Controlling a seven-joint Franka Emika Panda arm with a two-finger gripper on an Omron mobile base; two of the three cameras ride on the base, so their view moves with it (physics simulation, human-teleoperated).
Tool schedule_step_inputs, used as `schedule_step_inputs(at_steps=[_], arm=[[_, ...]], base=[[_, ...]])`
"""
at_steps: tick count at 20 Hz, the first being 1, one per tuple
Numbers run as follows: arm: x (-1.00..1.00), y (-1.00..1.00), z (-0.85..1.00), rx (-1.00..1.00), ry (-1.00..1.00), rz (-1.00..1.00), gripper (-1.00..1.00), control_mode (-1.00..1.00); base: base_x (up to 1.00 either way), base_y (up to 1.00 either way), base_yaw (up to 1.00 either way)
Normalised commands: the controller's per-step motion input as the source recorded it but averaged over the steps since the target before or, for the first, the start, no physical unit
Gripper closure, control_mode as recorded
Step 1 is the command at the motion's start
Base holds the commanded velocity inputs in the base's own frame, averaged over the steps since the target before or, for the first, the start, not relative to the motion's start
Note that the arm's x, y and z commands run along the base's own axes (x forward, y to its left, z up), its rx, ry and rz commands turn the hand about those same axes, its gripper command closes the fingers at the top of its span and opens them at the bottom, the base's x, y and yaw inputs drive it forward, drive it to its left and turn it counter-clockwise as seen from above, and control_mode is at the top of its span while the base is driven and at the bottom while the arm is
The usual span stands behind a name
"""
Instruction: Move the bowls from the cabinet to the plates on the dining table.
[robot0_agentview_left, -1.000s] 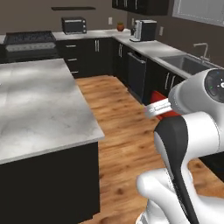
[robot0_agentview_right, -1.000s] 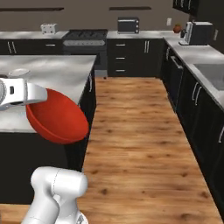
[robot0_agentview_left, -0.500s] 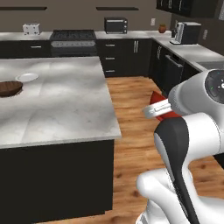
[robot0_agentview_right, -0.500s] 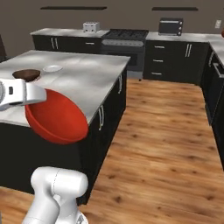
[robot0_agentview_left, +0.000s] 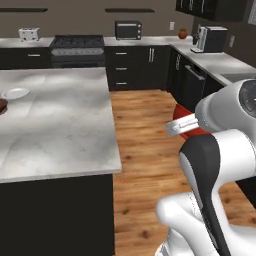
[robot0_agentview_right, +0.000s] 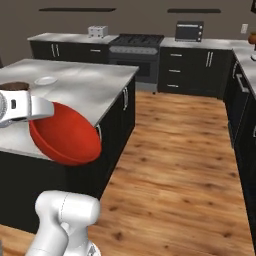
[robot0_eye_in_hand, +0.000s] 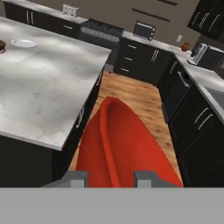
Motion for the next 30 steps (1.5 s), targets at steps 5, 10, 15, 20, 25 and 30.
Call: schedule_step_inputs(at_steps=[5, 10, 15, 20, 25, 30], arm=[[0.00, 0.00, 0.00, 0.00, 0.00, 0.00, 1.00, 1.00], [0.00, 0.00, 0.00, 0.00, 0.00, 0.00, 1.00, 1.00], [0.00, 0.00, 0.00, 0.00, 0.00, 0.00, 1.00, 1.00], [0.00, 0.00, 0.00, 0.00, 0.00, 0.00, 1.00, 1.00], [0.00, 0.00, 0.00, 0.00, 0.00, 0.00, 1.00, 1.00], [0.00, 0.00, 0.00, 0.00, 0.00, 0.00, 1.00, 1.00]], base=[[0.70, -0.14, 0.00], [0.82, -0.15, 0.00], [0.67, -0.23, 0.00], [0.16, -0.48, 0.04], [0.00, -0.72, 0.06], [0.01, -0.59, 0.07]])
